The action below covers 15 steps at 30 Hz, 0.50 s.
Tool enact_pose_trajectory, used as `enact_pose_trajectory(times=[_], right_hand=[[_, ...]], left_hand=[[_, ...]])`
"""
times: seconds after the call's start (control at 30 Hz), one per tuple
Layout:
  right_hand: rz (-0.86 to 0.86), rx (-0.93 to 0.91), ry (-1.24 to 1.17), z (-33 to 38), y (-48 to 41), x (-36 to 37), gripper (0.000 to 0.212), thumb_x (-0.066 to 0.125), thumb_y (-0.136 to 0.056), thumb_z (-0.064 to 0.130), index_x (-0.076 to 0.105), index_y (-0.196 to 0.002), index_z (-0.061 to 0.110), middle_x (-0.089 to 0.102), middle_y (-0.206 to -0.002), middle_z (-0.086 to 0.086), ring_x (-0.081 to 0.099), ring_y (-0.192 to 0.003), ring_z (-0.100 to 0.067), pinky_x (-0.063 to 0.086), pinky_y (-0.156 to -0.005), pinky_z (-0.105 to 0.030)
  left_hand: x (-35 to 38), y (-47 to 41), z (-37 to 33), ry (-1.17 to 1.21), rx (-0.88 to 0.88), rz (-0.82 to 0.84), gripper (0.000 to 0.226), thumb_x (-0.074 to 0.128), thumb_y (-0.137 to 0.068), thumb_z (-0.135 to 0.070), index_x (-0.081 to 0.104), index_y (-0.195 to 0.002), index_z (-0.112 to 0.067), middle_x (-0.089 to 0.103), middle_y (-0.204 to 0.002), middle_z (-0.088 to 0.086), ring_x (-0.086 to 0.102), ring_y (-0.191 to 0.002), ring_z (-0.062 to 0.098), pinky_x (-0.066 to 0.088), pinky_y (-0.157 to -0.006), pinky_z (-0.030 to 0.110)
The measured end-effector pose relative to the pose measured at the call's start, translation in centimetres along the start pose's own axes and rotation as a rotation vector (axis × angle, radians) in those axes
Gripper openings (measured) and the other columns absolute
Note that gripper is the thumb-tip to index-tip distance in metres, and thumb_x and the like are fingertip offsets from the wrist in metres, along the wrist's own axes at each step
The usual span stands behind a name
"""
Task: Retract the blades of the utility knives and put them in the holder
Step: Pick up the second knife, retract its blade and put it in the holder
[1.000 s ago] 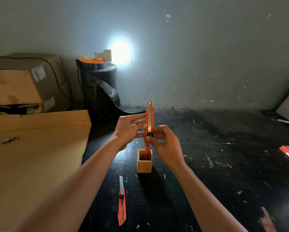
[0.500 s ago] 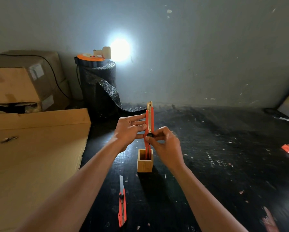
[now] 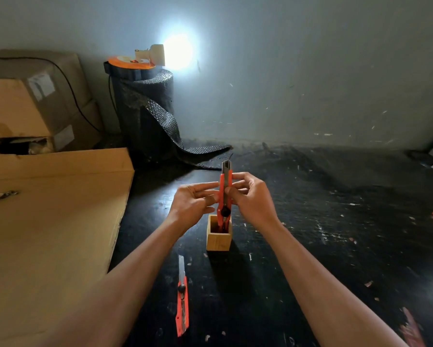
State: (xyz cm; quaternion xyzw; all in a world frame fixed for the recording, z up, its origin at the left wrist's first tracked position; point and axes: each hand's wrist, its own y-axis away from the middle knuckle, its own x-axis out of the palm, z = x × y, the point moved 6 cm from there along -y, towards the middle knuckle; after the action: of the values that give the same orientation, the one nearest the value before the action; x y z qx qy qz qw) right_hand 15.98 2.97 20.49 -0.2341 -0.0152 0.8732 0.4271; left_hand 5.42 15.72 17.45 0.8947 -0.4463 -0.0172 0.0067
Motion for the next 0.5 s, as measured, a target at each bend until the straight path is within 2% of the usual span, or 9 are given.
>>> enact_pose_trajectory(times=[0.07,0.17,0.33,0.4,0.5], right_hand=[[-0.013,-0.002,0.025,-0.9,-0.6,0.2,0.024,0.070,-0.093,0.022,0.067,-0.115,0.014,0.075,-0.098,-0.001,0.073,-0.085,-0.012,0.064,-0.072,-0.030],[-0.019,0.018,0.078,-2.7,-2.1,0.7,0.017,0.071,-0.092,0.017,0.067,-0.108,0.013,0.072,-0.093,0.002,0.070,-0.078,-0.006,0.060,-0.065,-0.020],[0.033,0.082,0.160,-6.6,-4.6,2.6,0.013,0.071,-0.092,0.015,0.065,-0.103,0.011,0.070,-0.090,0.001,0.066,-0.076,-0.002,0.051,-0.057,-0.011],[0.059,0.121,0.179,-8.2,-5.2,3.7,0.013,0.070,-0.093,0.017,0.065,-0.103,0.011,0.070,-0.091,0.000,0.067,-0.078,-0.007,0.050,-0.057,-0.012],[0.088,0.159,0.212,-10.5,-5.6,5.2,0.012,0.071,-0.092,0.019,0.065,-0.101,0.014,0.070,-0.091,0.001,0.069,-0.080,-0.013,0.056,-0.065,-0.023]], left_hand=[[-0.7,-0.9,2.1,-0.099,-0.011,-0.078,0.033,0.072,-0.091,0.000,0.073,-0.123,-0.008,0.081,-0.100,0.006,0.078,-0.094,0.022,0.065,-0.081,0.038],[-0.8,-1.8,5.0,-0.266,-0.035,-0.096,0.037,0.075,-0.091,-0.007,0.070,-0.127,-0.011,0.076,-0.117,0.010,0.074,-0.103,0.019,0.063,-0.089,0.037],[0.3,-3.1,9.9,-0.414,-0.157,-0.055,0.065,0.083,-0.083,-0.009,0.058,-0.142,-0.013,0.063,-0.140,0.010,0.063,-0.125,0.025,0.055,-0.101,0.040],[0.9,-3.4,11.6,-0.454,-0.212,-0.044,0.075,0.086,-0.079,-0.011,0.053,-0.146,-0.015,0.059,-0.145,0.009,0.060,-0.128,0.025,0.053,-0.101,0.041],[1.4,-4.0,13.5,-0.475,-0.262,-0.041,0.084,0.089,-0.076,-0.015,0.049,-0.150,-0.017,0.057,-0.147,0.006,0.058,-0.130,0.025,0.051,-0.105,0.043]])
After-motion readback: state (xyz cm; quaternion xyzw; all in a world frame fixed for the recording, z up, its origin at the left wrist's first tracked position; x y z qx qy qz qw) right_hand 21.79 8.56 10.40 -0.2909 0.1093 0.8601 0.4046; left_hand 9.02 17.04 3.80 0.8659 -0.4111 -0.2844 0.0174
